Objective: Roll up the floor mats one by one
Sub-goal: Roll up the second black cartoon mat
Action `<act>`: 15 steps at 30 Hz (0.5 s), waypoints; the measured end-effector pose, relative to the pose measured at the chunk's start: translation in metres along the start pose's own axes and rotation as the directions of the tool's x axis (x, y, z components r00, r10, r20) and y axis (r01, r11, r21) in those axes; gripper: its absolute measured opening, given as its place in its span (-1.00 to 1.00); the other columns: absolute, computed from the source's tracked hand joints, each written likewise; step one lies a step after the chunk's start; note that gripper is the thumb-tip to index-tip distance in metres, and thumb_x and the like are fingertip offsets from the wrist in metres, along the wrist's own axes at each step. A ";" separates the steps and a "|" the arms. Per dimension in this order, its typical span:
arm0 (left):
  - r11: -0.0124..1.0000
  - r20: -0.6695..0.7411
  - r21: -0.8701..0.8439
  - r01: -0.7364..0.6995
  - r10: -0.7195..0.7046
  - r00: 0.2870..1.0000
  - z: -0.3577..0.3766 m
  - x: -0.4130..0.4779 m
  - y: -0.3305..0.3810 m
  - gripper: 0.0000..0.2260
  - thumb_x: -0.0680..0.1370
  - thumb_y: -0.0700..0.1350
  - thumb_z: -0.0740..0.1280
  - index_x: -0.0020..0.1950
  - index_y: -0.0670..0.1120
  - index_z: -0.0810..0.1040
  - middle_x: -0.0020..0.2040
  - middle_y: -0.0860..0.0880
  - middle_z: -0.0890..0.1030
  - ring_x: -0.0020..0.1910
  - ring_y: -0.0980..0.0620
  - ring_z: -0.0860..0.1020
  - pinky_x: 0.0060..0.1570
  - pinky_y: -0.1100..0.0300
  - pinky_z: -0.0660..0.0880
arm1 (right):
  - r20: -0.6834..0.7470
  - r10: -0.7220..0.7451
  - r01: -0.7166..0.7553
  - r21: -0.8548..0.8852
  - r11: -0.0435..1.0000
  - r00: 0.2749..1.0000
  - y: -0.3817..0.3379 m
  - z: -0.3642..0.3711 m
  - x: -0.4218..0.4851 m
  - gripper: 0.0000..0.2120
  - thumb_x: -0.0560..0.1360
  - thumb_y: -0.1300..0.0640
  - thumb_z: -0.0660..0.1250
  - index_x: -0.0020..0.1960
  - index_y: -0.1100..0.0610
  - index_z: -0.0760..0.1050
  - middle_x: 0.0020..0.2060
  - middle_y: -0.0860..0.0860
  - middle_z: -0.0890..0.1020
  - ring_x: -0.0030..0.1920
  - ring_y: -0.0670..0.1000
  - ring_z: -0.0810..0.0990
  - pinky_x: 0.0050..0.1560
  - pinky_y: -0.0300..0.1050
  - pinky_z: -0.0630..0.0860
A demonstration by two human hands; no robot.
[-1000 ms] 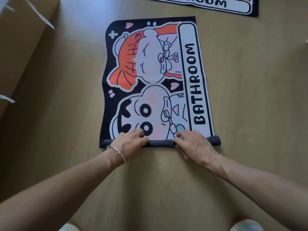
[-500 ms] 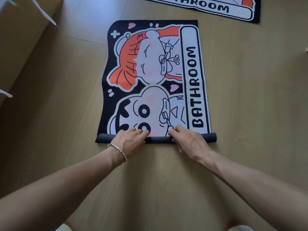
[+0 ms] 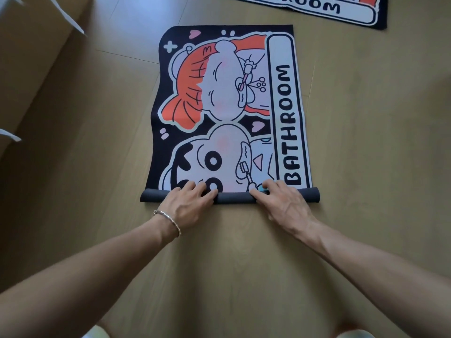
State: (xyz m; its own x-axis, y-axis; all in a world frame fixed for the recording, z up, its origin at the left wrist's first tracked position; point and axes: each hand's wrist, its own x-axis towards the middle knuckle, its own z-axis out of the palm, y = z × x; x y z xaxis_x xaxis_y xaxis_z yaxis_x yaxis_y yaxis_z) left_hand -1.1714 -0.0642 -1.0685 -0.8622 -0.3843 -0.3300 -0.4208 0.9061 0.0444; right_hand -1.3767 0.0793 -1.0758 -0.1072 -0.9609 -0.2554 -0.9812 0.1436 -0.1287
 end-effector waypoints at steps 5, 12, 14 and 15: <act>0.990 -0.002 0.144 -0.016 0.017 1.000 0.013 -0.012 -0.004 -0.47 0.44 -0.03 0.28 0.39 0.08 0.23 -0.17 -0.07 0.46 -0.30 -0.05 0.42 -0.47 0.16 0.22 | 0.061 0.048 -0.048 -0.002 0.999 0.997 -0.001 -0.006 0.001 -0.41 0.16 0.42 0.45 0.15 0.09 0.53 -0.11 0.15 0.51 -0.29 0.15 0.44 -0.37 -0.03 0.32; 0.988 -0.020 0.153 0.035 -0.032 0.999 0.012 -0.007 -0.007 -0.39 0.44 -0.10 0.25 0.45 0.14 0.12 -0.11 -0.07 0.45 -0.20 -0.05 0.44 -0.42 0.15 0.23 | 0.047 0.059 -0.060 0.021 0.998 0.997 0.001 -0.002 0.002 -0.43 0.24 0.42 0.39 0.21 0.09 0.51 -0.08 0.18 0.51 -0.32 0.12 0.34 -0.32 0.00 0.36; 0.991 -0.079 0.129 0.031 -0.020 0.997 0.019 -0.007 -0.007 -0.39 0.40 -0.10 0.29 0.42 0.11 0.17 -0.06 -0.08 0.45 -0.13 -0.06 0.43 -0.35 0.09 0.34 | -0.024 0.052 -0.052 -0.026 0.998 0.998 -0.001 0.006 -0.001 -0.53 0.26 0.30 0.48 0.16 0.13 0.54 -0.08 0.18 0.54 -0.26 0.20 0.49 -0.23 0.11 0.48; 0.994 -0.097 0.106 0.039 -0.029 0.995 0.024 -0.007 -0.006 -0.41 0.39 -0.08 0.28 0.41 0.09 0.21 -0.01 -0.10 0.45 -0.06 -0.08 0.43 -0.25 0.00 0.41 | -0.040 0.045 -0.047 -0.055 0.997 0.998 -0.003 0.011 -0.004 -0.60 0.35 0.18 0.46 0.18 0.14 0.53 -0.03 0.19 0.55 -0.15 0.23 0.54 -0.11 0.20 0.51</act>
State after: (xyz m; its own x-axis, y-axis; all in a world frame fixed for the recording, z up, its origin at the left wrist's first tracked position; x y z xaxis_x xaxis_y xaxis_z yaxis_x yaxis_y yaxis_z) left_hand -1.1566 -0.0624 -1.0886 -0.8729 -0.4257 -0.2382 -0.4221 0.9039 -0.0688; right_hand -1.3713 0.0848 -1.0846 -0.1574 -0.9623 -0.2219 -0.9824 0.1755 -0.0641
